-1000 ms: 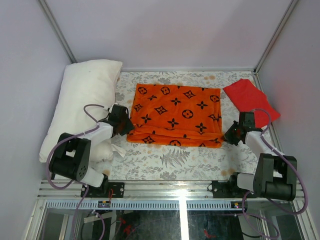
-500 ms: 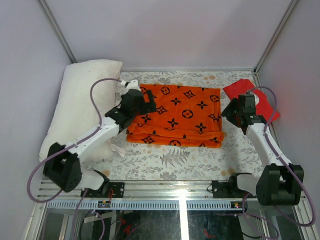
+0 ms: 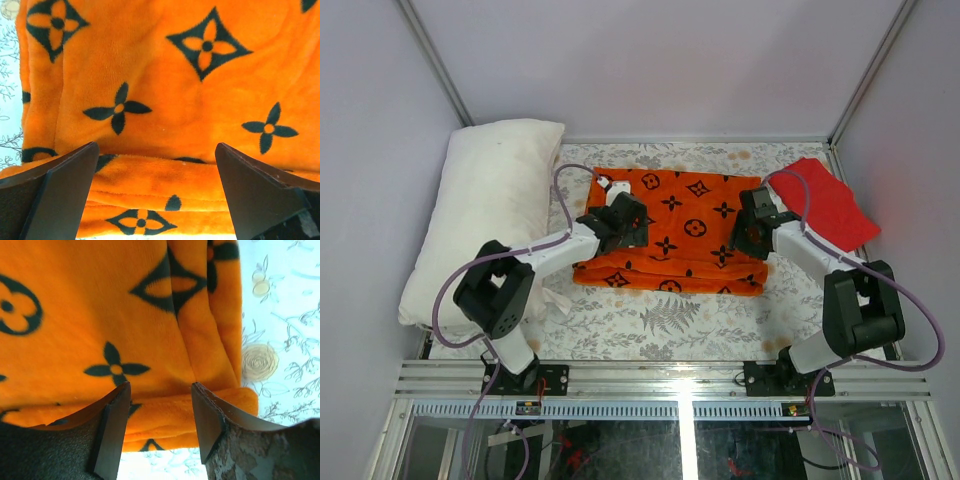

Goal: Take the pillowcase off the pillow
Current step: Fold the pillowcase.

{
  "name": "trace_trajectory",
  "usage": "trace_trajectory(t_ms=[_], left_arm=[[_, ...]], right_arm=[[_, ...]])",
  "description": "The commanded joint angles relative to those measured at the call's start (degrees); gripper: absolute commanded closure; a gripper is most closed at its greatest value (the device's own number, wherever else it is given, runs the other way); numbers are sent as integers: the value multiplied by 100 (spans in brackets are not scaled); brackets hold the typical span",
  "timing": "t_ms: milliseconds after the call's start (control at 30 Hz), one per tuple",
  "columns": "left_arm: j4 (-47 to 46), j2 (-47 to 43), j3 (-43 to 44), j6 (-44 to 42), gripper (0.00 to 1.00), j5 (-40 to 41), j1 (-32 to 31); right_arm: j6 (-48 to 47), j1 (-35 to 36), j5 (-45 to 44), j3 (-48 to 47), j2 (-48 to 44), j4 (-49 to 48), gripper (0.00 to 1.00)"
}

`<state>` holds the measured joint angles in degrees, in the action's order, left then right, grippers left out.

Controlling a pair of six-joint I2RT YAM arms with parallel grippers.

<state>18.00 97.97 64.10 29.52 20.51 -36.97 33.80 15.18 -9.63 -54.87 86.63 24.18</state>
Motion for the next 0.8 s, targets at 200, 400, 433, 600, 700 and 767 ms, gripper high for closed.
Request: trace_trajectory(t_ms=[200, 400, 433, 600, 700, 767], left_arm=[[-8, -439, -695, 273, 0, -502, -253], [0, -1060, -1510, 631, 0, -869, -417], [8, -1182, -1640, 687, 0, -911, -439], [137, -1860, -2023, 953, 0, -900, -559], [237, -2288, -1939, 954, 0, -709, -612], [268, -2370, -1697, 834, 0, -591, -612]], right_arm=[[58, 448, 45, 1058, -641, 136, 43], [215, 485, 301, 1760, -1558, 189, 43], [241, 486, 336, 1841, -1741, 212, 43], [450, 506, 14, 2068, -2630, 373, 43], [591, 512, -301, 2015, -3181, 207, 40], [647, 513, -398, 1851, -3269, 0, 38]])
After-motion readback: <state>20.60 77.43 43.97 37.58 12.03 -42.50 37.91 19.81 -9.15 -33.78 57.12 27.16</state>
